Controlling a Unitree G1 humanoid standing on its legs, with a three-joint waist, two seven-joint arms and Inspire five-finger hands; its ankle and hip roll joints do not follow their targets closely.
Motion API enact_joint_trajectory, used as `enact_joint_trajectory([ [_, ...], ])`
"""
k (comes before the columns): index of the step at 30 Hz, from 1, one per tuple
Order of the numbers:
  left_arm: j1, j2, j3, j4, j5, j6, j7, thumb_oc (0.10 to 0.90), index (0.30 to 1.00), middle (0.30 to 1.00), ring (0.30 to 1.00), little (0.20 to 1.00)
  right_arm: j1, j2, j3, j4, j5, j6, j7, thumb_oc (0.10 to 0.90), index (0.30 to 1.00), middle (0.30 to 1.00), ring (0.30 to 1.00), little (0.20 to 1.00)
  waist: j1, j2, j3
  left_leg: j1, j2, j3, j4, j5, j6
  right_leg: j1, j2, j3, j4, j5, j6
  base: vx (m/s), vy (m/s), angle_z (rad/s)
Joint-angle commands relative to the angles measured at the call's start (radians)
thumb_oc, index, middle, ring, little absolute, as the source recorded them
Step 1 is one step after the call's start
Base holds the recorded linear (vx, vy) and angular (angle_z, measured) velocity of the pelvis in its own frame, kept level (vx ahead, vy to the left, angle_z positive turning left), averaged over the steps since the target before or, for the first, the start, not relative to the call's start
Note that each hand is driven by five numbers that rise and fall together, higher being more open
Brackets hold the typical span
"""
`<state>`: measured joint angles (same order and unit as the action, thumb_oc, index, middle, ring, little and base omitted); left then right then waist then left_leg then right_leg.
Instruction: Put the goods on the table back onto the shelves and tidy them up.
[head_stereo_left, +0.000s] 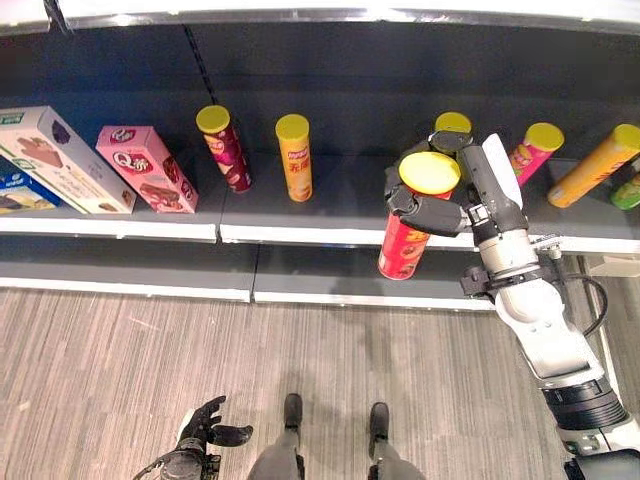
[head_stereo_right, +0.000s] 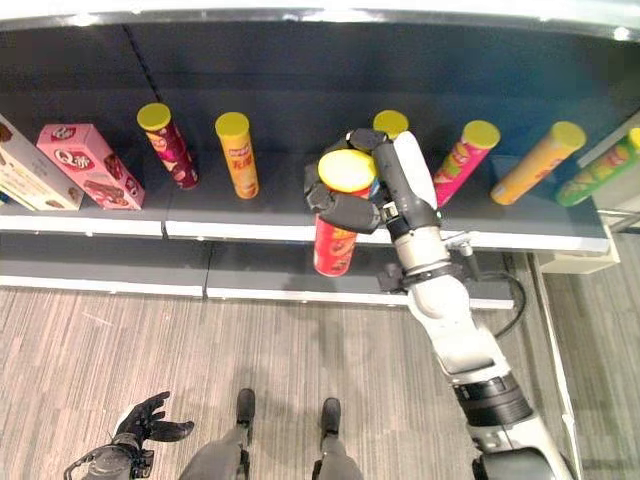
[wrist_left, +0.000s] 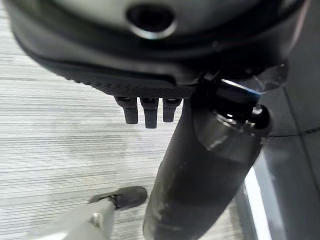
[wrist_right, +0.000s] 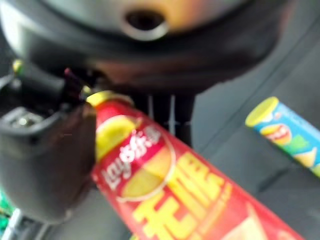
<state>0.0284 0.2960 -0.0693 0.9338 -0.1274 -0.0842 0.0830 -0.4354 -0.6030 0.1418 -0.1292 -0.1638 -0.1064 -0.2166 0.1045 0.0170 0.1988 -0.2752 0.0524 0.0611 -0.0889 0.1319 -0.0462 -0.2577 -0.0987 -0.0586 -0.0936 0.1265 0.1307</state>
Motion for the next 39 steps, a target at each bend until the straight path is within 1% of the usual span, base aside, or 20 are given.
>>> enact_joint_trajectory([
  [1, -0.045, 0.059, -0.018, 0.002, -0.028, -0.039, 0.053, 0.800, 0.900, 0.900, 0.900, 0.900, -0.190, 0.024, -0.063, -0.117, -0.128, -0.078, -0.145, 0.400, 0.300, 0.300, 0.300, 0.300, 0.042, -0.004, -0.014, -0.004, -0.003, -0.002, 0.168, -0.200, -0.037, 0.085, -0.057, -0.012, 0.036, -0.075, 0.105, -0.02, -0.018, 0.14],
  [2, -0.046, 0.059, -0.018, 0.003, -0.028, -0.039, 0.053, 0.800, 0.900, 0.900, 0.900, 0.900, -0.191, 0.025, -0.061, -0.116, -0.130, -0.078, -0.147, 0.400, 0.300, 0.300, 0.300, 0.300, 0.040, -0.004, -0.015, -0.008, -0.003, -0.003, 0.172, -0.201, -0.037, 0.082, -0.057, -0.012, 0.037, -0.075, 0.105, -0.04, -0.026, 0.09],
  [4, -0.047, 0.059, -0.027, -0.005, -0.034, -0.041, 0.069, 0.800, 0.900, 0.900, 0.900, 0.900, -0.230, 0.032, -0.046, -0.103, -0.193, -0.069, -0.190, 0.400, 0.300, 0.300, 0.300, 0.300, 0.055, 0.003, -0.008, -0.037, -0.008, -0.008, 0.184, -0.202, -0.036, 0.073, -0.064, -0.023, 0.037, -0.076, 0.103, -0.05, -0.012, 0.13],
  [6, -0.048, 0.069, -0.038, -0.032, -0.050, -0.054, 0.087, 0.800, 0.900, 0.900, 0.900, 0.900, -0.308, 0.022, -0.042, -0.049, -0.272, -0.044, -0.268, 0.400, 0.300, 0.300, 0.300, 0.300, 0.077, 0.014, 0.006, -0.087, -0.020, -0.019, 0.192, -0.195, -0.036, 0.047, -0.074, -0.040, 0.039, -0.071, 0.101, -0.05, -0.010, 0.11],
  [7, -0.048, 0.069, -0.038, -0.032, -0.050, -0.054, 0.087, 0.800, 0.900, 0.900, 0.900, 0.900, -0.311, 0.022, -0.040, -0.046, -0.273, -0.045, -0.269, 0.400, 0.300, 0.300, 0.300, 0.300, 0.076, 0.014, 0.004, -0.090, -0.020, -0.019, 0.192, -0.195, -0.036, 0.045, -0.074, -0.041, 0.039, -0.071, 0.101, -0.02, -0.013, 0.05],
  [12, -0.065, 0.081, -0.049, -0.052, -0.077, -0.074, 0.109, 0.800, 0.900, 0.900, 0.900, 0.900, -0.398, -0.009, -0.063, 0.031, -0.360, -0.008, -0.380, 0.400, 0.300, 0.300, 0.300, 0.300, 0.100, 0.026, 0.023, -0.135, -0.031, -0.035, 0.180, -0.179, -0.041, 0.014, -0.084, -0.056, 0.032, -0.063, 0.103, -0.01, -0.017, 0.20],
  [14, -0.064, 0.081, -0.051, -0.067, -0.092, -0.082, 0.112, 0.800, 0.900, 0.900, 0.900, 0.900, -0.418, -0.022, -0.074, 0.050, -0.376, 0.005, -0.404, 0.400, 0.300, 0.300, 0.300, 0.300, 0.108, 0.030, 0.027, -0.150, -0.035, -0.041, 0.173, -0.173, -0.042, 0.005, -0.087, -0.060, 0.027, -0.058, 0.103, -0.01, -0.022, 0.19],
  [15, -0.068, 0.083, -0.057, -0.075, -0.101, -0.087, 0.116, 0.800, 0.900, 0.900, 0.900, 0.900, -0.439, -0.033, -0.085, 0.057, -0.393, 0.015, -0.425, 0.400, 0.300, 0.300, 0.300, 0.300, 0.116, 0.035, 0.038, -0.169, -0.039, -0.046, 0.169, -0.167, -0.044, -0.008, -0.089, -0.063, 0.026, -0.054, 0.105, -0.01, -0.021, 0.18],
  [17, -0.069, 0.082, -0.057, -0.075, -0.101, -0.087, 0.117, 0.800, 0.900, 0.900, 0.900, 0.900, -0.440, -0.034, -0.085, 0.057, -0.393, 0.015, -0.426, 0.400, 0.300, 0.300, 0.300, 0.300, 0.116, 0.035, 0.036, -0.173, -0.039, -0.047, 0.169, -0.167, -0.044, -0.011, -0.089, -0.064, 0.026, -0.054, 0.105, -0.01, -0.007, 0.11],
  [18, -0.070, 0.083, -0.059, -0.076, -0.102, -0.090, 0.117, 0.800, 0.900, 0.900, 0.900, 0.900, -0.454, -0.042, -0.090, 0.069, -0.402, 0.022, -0.436, 0.400, 0.300, 0.300, 0.300, 0.300, 0.119, 0.038, 0.042, -0.185, -0.042, -0.048, 0.167, -0.162, -0.045, -0.021, -0.089, -0.065, 0.025, -0.051, 0.105, -0.03, -0.013, 0.04],
  [19, -0.074, 0.083, -0.067, -0.088, -0.108, -0.098, 0.113, 0.800, 0.900, 0.900, 0.900, 0.900, -0.486, -0.071, -0.096, 0.095, -0.426, 0.039, -0.463, 0.400, 0.300, 0.300, 0.300, 0.300, 0.131, 0.044, 0.057, -0.207, -0.045, -0.052, 0.155, -0.152, -0.049, -0.037, -0.091, -0.075, 0.016, -0.043, 0.107, 0.00, 0.000, 0.00],
  [22, -0.079, 0.081, -0.067, -0.095, -0.113, -0.103, 0.113, 0.800, 0.900, 0.900, 0.900, 0.900, -0.507, -0.090, -0.100, 0.119, -0.431, 0.049, -0.484, 0.400, 0.300, 0.300, 0.300, 0.300, 0.139, 0.050, 0.062, -0.225, -0.047, -0.054, 0.146, -0.145, -0.051, -0.049, -0.091, -0.080, 0.010, -0.040, 0.109, -0.01, -0.003, 0.04],
  [29, -0.096, 0.088, -0.075, -0.129, -0.146, -0.125, 0.118, 0.800, 0.900, 0.900, 0.900, 0.900, -0.590, -0.131, -0.095, 0.183, -0.418, 0.070, -0.534, 0.400, 0.300, 0.300, 0.300, 0.300, 0.158, 0.072, 0.086, -0.280, -0.055, -0.063, 0.115, -0.114, -0.059, -0.105, -0.091, -0.085, 0.006, -0.029, 0.117, -0.01, -0.004, 0.02],
  [31, -0.102, 0.092, -0.075, -0.146, -0.152, -0.130, 0.122, 0.800, 0.900, 0.900, 0.900, 0.900, -0.608, -0.145, -0.091, 0.194, -0.418, 0.078, -0.541, 0.400, 0.300, 0.300, 0.300, 0.300, 0.162, 0.072, 0.089, -0.293, -0.056, -0.069, 0.106, -0.107, -0.060, -0.120, -0.089, -0.083, 0.006, -0.031, 0.117, 0.00, -0.019, 0.05],
  [35, -0.102, 0.091, -0.075, -0.146, -0.152, -0.130, 0.122, 0.800, 0.900, 0.900, 0.900, 0.900, -0.609, -0.145, -0.090, 0.195, -0.418, 0.078, -0.541, 0.400, 0.300, 0.300, 0.300, 0.300, 0.162, 0.072, 0.088, -0.295, -0.056, -0.069, 0.106, -0.106, -0.060, -0.122, -0.089, -0.083, 0.006, -0.031, 0.117, 0.00, -0.005, 0.09],
  [36, -0.106, 0.094, -0.082, -0.165, -0.160, -0.139, 0.126, 0.800, 0.900, 0.900, 0.900, 0.900, -0.626, -0.155, -0.092, 0.210, -0.414, 0.087, -0.561, 0.400, 0.300, 0.300, 0.300, 0.300, 0.163, 0.073, 0.096, -0.306, -0.057, -0.071, 0.093, -0.099, -0.062, -0.137, -0.088, -0.081, 0.006, -0.030, 0.119, 0.01, -0.015, 0.35],
  [39, -0.114, 0.088, -0.092, -0.181, -0.170, -0.145, 0.131, 0.800, 0.900, 0.900, 0.900, 0.900, -0.653, -0.141, -0.088, 0.235, -0.389, 0.096, -0.587, 0.400, 0.300, 0.300, 0.300, 0.300, 0.169, 0.079, 0.106, -0.314, -0.057, -0.071, 0.076, -0.088, -0.064, -0.150, -0.087, -0.080, 0.006, -0.033, 0.121, 0.00, -0.003, 0.25],
])
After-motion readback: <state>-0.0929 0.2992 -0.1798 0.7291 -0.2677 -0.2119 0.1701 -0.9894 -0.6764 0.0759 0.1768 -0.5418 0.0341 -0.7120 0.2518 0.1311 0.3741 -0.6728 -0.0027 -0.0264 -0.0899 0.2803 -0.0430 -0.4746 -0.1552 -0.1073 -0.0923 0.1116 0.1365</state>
